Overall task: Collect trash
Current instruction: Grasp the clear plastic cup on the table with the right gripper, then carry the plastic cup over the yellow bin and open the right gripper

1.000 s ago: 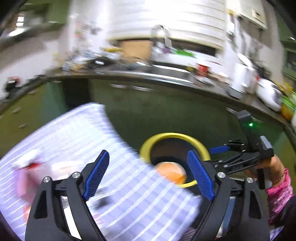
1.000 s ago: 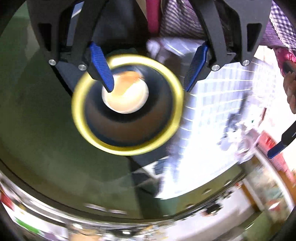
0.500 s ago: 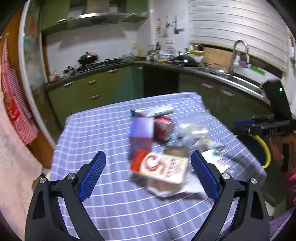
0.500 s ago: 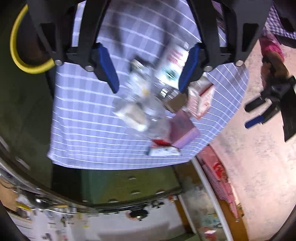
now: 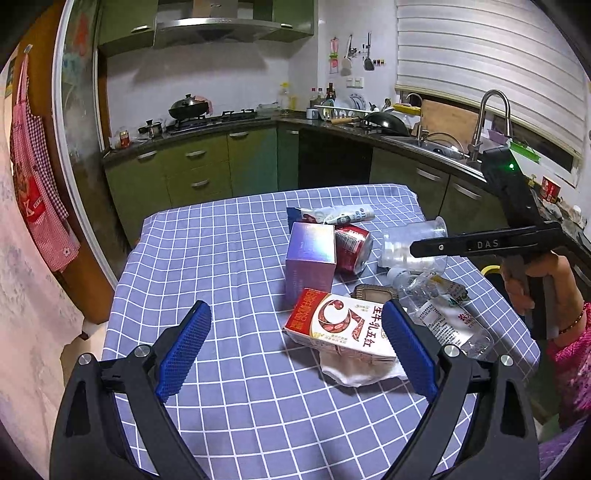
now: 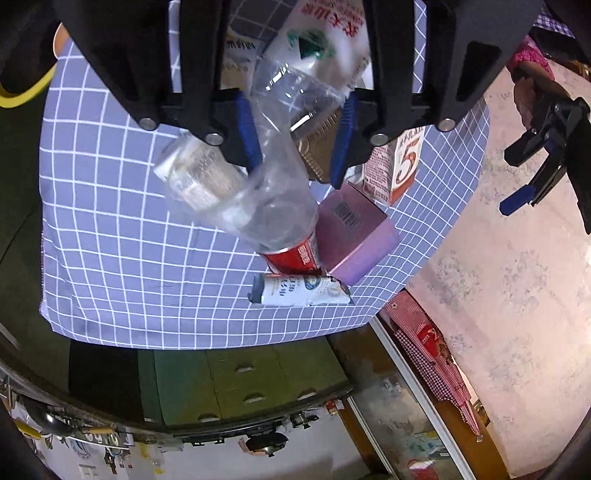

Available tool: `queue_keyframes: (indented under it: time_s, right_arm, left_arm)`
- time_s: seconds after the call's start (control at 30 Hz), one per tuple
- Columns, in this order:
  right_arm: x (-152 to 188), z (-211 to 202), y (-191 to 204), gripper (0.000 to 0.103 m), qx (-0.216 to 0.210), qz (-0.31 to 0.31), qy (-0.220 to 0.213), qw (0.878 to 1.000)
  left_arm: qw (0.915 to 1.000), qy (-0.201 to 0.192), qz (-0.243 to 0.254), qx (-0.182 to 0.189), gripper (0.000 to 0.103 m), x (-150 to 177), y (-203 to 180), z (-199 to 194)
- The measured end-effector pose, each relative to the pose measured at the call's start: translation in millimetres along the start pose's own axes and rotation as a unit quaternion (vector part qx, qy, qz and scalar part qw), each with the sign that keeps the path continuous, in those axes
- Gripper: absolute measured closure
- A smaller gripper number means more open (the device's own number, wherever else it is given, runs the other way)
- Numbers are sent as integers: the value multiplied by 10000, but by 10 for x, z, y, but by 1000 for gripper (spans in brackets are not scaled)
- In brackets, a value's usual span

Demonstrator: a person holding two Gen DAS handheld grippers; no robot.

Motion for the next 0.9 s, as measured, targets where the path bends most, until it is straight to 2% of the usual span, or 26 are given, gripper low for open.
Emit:
queue_keyframes:
  time_s: [0.03, 0.1, 0.27, 0.4, 0.53, 0.67, 0.8, 0.9]
  right_arm:
    - [-13, 13, 21, 86, -32, -13, -12, 10000]
    - [-23, 22, 55, 99, -101, -43, -52, 9999]
    - [1, -108, 183, 99, -22, -266, -306, 9992]
    - [39, -412, 278, 99, 65, -448, -650, 9969]
    - [133, -814, 229, 99, 329, -487, -1025, 9930]
    - [337, -1225, -134, 99, 682, -102, -1225, 9901]
    - [684, -1561, -748, 99, 1331, 485, -1277, 9816]
    - [928, -1664, -1195, 99, 1743, 924, -1167, 9734]
  left_arm:
    - [10000, 6, -10, -5, 11, 3, 11, 8]
    - [10000, 5, -20, -9, 11, 6, 13, 13]
    - [10000, 37, 17, 15, 11, 14, -20, 40]
    - [10000, -13, 46, 36, 11, -24, -66, -6]
    - [9999, -49, 96, 52, 11, -30, -116, -46]
    - [9998, -84, 123, 113, 10, -28, -167, -71]
    - [9998, -46, 148, 131, 10, -35, -216, -61]
    - [9998, -53, 141, 153, 10, -50, -252, -62]
Point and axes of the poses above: each gripper's, at about its wrist camera, not at the fingertips, and z roughly the way its jaws point, y to its left, x to its underside, the point moved 7 cm from there along z, roughly the way its jaws point, and after that the axes turned 9 degrees about z, right-handed, at the moved point
